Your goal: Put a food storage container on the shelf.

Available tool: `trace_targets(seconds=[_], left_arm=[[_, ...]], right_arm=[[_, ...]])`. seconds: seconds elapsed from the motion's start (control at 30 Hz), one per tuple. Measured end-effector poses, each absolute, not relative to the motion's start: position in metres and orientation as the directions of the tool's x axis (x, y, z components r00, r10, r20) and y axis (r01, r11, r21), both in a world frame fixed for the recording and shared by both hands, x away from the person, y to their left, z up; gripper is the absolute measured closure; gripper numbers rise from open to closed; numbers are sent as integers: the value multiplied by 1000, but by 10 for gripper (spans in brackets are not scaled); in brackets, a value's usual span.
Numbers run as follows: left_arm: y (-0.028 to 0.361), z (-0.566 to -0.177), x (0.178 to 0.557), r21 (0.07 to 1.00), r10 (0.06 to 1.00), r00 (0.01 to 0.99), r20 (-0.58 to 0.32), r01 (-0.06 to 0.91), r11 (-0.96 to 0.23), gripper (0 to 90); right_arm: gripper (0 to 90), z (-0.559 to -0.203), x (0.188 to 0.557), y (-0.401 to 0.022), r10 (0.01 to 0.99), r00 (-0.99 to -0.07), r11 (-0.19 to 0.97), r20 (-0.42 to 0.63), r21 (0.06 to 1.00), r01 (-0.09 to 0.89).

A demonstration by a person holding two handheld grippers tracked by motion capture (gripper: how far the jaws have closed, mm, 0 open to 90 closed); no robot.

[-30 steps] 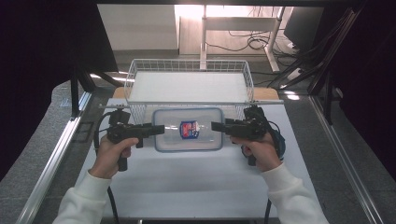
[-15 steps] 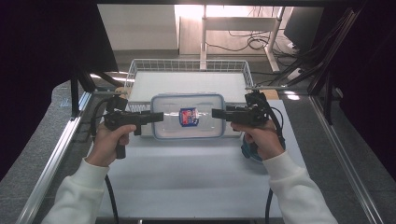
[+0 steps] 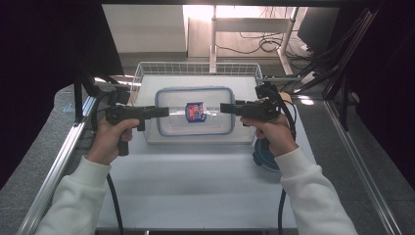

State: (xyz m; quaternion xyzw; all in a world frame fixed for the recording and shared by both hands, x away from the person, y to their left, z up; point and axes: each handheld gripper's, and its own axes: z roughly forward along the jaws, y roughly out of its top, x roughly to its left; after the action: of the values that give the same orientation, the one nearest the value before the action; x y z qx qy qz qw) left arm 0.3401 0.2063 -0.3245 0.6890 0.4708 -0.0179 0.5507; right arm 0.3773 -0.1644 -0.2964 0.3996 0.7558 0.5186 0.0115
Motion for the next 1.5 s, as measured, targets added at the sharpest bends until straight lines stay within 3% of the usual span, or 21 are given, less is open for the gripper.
trace_targets(seconds=[0.97, 1.5], left_arm=[[211, -285, 399, 743, 626, 564, -539, 668, 37, 471], [207, -307, 440, 682, 612, 517, -598, 730, 50, 467]], right_arm=[[435, -256, 427, -159, 628, -676, 136, 385, 801, 583], [431, -276, 466, -162, 650, -633, 137, 421, 754, 643]])
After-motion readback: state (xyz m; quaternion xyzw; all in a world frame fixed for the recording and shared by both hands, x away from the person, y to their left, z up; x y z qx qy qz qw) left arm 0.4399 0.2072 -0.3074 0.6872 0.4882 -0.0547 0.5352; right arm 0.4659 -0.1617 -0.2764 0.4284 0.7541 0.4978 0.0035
